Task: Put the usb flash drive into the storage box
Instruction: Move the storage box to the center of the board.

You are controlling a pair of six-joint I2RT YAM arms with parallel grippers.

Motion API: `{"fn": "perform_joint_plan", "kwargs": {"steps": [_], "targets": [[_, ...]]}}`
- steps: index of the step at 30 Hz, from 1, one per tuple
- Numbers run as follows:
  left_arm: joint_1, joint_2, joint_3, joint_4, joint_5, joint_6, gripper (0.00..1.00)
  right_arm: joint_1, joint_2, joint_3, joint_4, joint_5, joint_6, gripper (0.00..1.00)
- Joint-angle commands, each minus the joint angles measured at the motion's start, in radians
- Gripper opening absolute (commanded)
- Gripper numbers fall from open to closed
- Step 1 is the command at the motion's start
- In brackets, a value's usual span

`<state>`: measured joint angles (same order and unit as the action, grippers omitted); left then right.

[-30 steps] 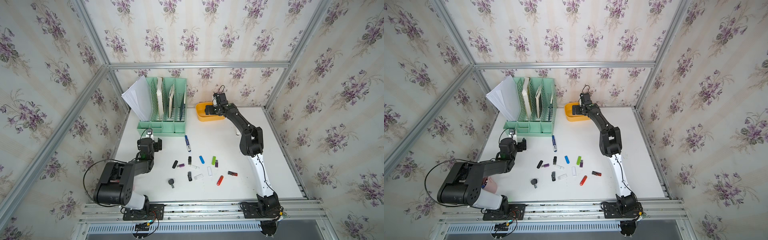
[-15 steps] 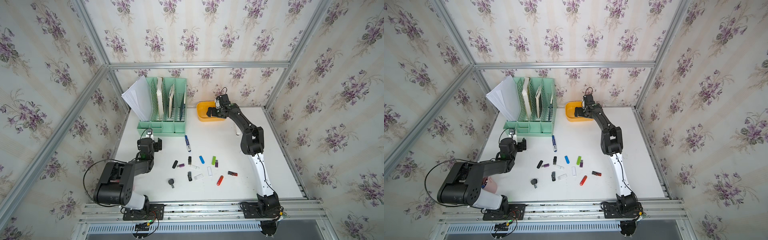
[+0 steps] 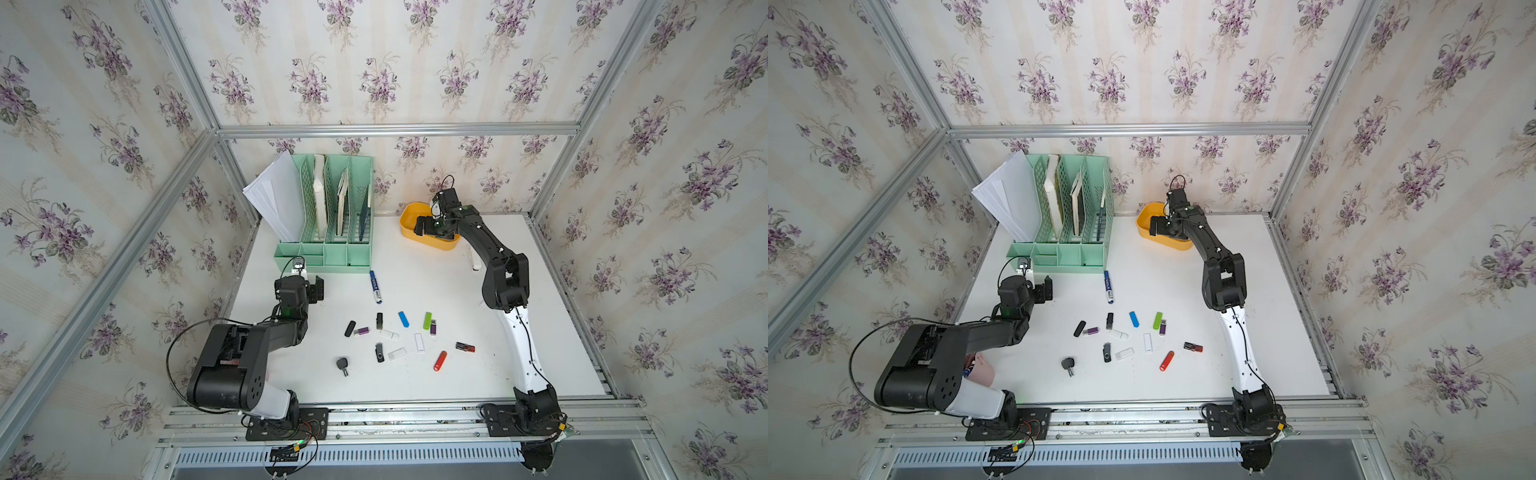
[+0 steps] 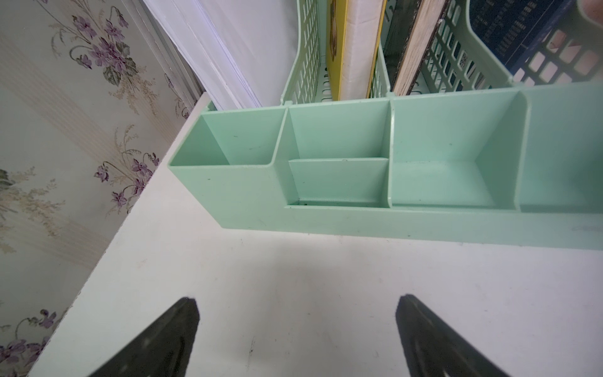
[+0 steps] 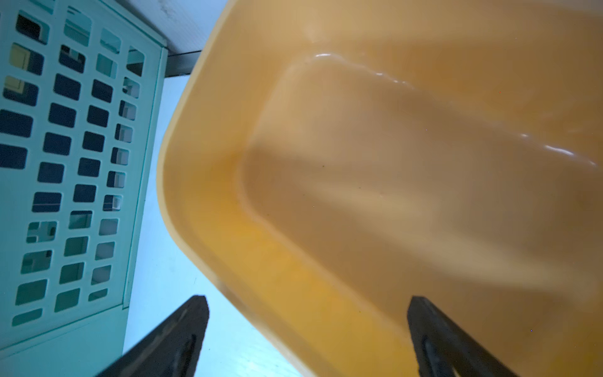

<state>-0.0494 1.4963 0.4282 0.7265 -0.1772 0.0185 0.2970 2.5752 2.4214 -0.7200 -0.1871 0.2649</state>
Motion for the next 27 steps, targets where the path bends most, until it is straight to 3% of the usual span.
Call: {"fn": "perform_joint_plan", "kwargs": {"steps": [1, 13, 27], "targets": [[0.000, 0.001, 0.003, 0.000, 0.004, -0.004, 0.99, -0.024, 0.006, 0.004, 0.031, -0.015, 0.057, 1.00], [0.000, 0.002, 0.004, 0.001, 0.004, -0.004, 0.99, -0.033, 0.003, -0.001, -0.090, -0.252, -0.023, 1.00], [0.000, 0.001, 0.005, 0.001, 0.005, -0.004, 0.99, 0.035, -0.125, -0.254, -0.170, -0.285, -0.151, 1.00]]}}
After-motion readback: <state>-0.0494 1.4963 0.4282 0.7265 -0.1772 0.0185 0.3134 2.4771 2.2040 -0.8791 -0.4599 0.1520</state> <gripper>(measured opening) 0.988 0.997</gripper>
